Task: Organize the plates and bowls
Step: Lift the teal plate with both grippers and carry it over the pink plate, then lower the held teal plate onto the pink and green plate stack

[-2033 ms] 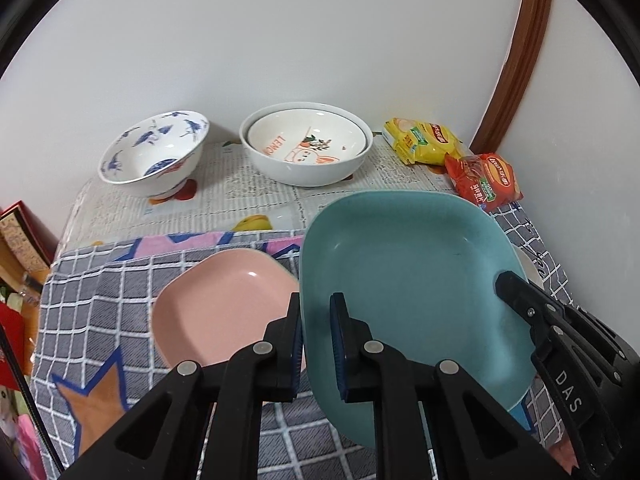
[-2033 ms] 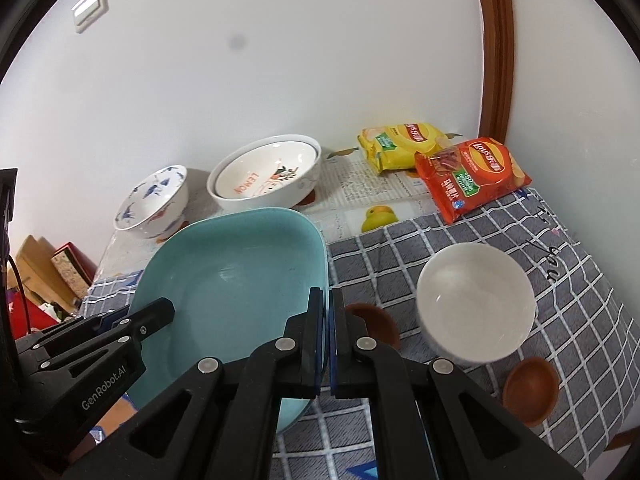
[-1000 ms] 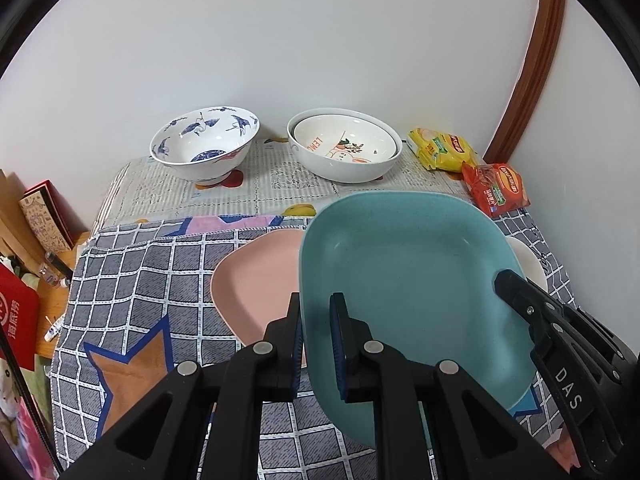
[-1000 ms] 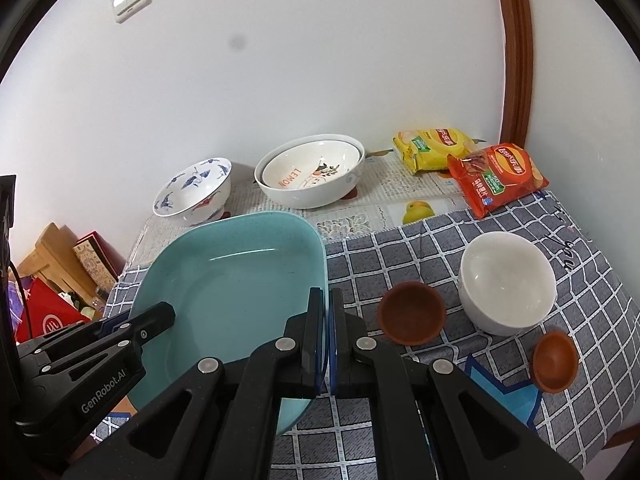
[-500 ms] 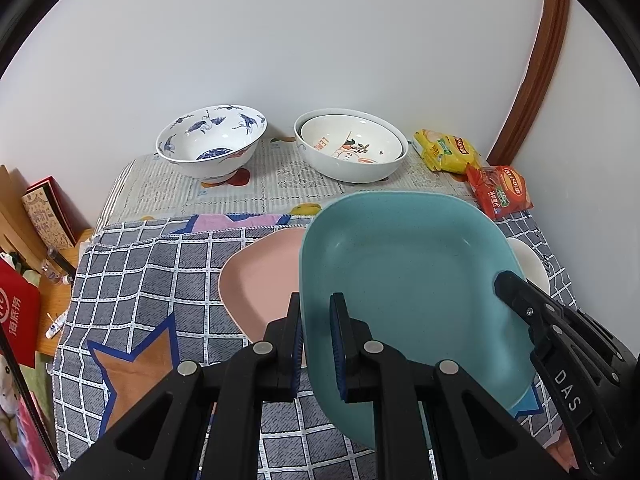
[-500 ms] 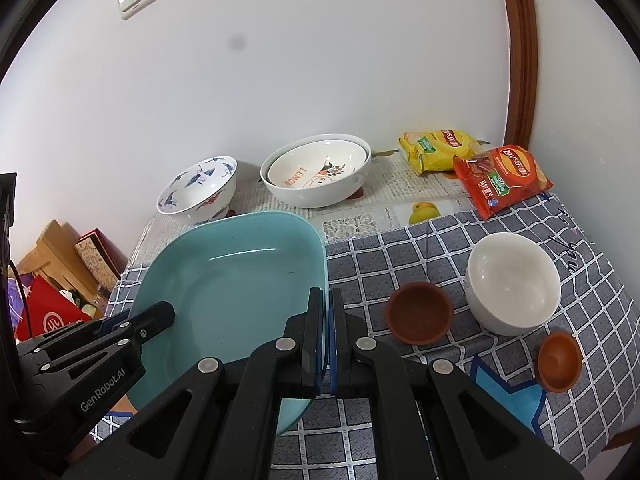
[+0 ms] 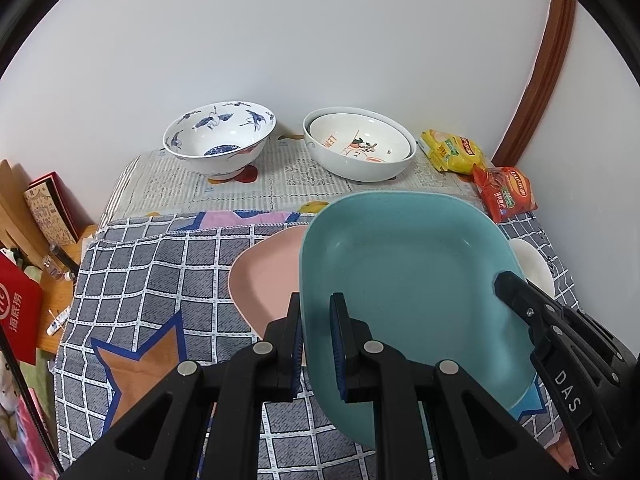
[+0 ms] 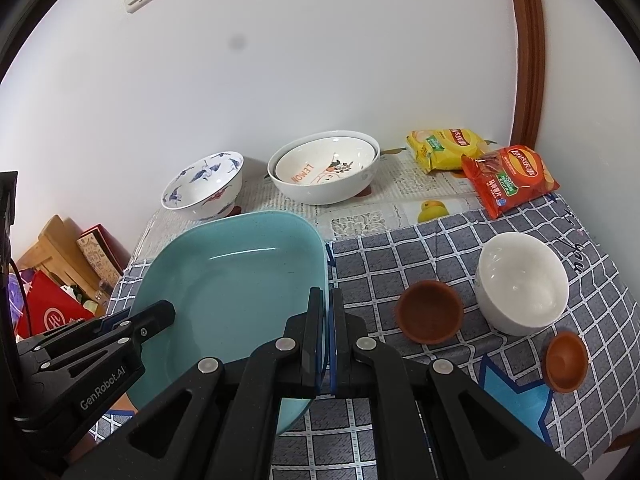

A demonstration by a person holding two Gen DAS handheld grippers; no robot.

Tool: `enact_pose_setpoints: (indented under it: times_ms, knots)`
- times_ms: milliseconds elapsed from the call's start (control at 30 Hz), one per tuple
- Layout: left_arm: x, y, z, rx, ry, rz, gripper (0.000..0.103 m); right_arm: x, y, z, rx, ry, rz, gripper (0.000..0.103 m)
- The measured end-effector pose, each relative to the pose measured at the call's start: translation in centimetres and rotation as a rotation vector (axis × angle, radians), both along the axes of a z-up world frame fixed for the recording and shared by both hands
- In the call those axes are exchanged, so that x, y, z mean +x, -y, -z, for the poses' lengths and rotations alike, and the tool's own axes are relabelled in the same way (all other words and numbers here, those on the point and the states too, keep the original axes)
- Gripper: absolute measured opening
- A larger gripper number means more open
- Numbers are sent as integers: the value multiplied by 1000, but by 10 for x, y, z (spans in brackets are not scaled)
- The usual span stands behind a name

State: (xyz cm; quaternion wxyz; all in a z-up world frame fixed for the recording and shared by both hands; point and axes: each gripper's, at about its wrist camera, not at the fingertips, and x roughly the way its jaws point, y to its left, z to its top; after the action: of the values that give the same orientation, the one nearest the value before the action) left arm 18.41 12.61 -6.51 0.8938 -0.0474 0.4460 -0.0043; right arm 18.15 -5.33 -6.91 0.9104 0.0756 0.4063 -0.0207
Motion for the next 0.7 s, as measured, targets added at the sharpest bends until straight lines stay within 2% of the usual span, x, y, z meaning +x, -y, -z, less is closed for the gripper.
enact_pose_setpoints:
  times_ms: [700]
  knots:
    - [5,-12,12,-9,-22,-20,13,9,-11,14,-1,-24,-16,3]
